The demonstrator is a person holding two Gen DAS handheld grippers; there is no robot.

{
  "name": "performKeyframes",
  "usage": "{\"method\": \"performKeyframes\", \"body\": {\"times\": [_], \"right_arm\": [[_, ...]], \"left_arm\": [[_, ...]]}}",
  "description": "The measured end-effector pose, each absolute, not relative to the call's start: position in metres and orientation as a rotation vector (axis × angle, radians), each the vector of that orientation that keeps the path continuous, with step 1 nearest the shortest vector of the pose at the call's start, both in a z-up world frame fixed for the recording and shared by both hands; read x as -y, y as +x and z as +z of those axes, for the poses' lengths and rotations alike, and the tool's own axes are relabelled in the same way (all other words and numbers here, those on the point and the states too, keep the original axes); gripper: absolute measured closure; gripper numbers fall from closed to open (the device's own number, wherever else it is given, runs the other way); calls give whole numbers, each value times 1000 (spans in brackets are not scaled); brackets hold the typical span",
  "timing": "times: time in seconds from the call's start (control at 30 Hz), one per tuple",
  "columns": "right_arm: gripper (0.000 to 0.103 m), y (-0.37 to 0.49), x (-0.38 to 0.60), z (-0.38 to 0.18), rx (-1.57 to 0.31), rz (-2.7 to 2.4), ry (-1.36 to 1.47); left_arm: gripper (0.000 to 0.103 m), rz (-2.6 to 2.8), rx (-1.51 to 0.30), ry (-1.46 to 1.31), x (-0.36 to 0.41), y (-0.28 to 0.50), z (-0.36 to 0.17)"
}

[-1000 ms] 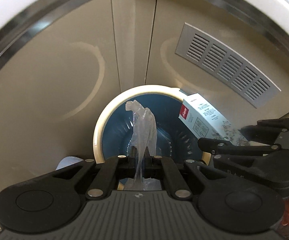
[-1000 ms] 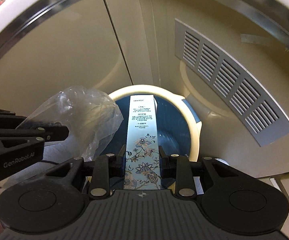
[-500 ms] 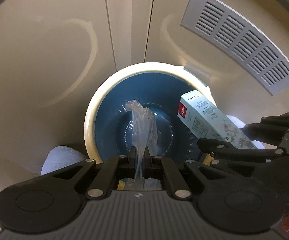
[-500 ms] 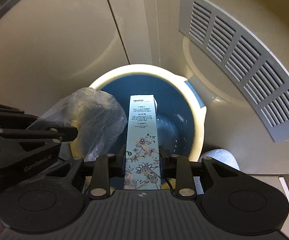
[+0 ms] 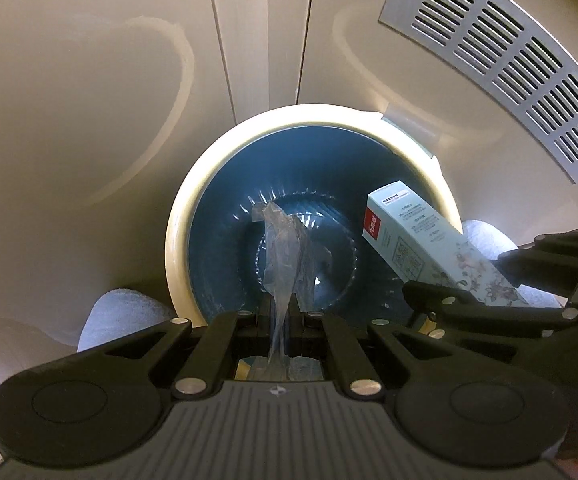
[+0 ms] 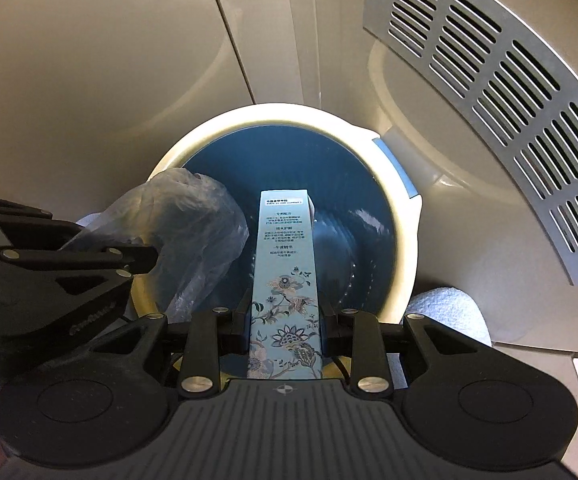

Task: Collect trash
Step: 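Lower both held items into the opening of the blue bin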

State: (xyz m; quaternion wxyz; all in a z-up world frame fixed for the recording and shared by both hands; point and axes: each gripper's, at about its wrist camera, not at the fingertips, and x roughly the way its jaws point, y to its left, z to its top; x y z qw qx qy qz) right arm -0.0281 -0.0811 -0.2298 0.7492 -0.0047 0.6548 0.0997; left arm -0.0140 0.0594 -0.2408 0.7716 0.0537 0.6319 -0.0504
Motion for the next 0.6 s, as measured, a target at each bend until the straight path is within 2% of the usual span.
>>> {"method": "performKeyframes", "body": {"times": [0.6], "right_arm": [[72,-25,80,-235,-1442,204,-26]], "left_arm": [[99,-71,-1372,114,-60,-1,-243]]}}
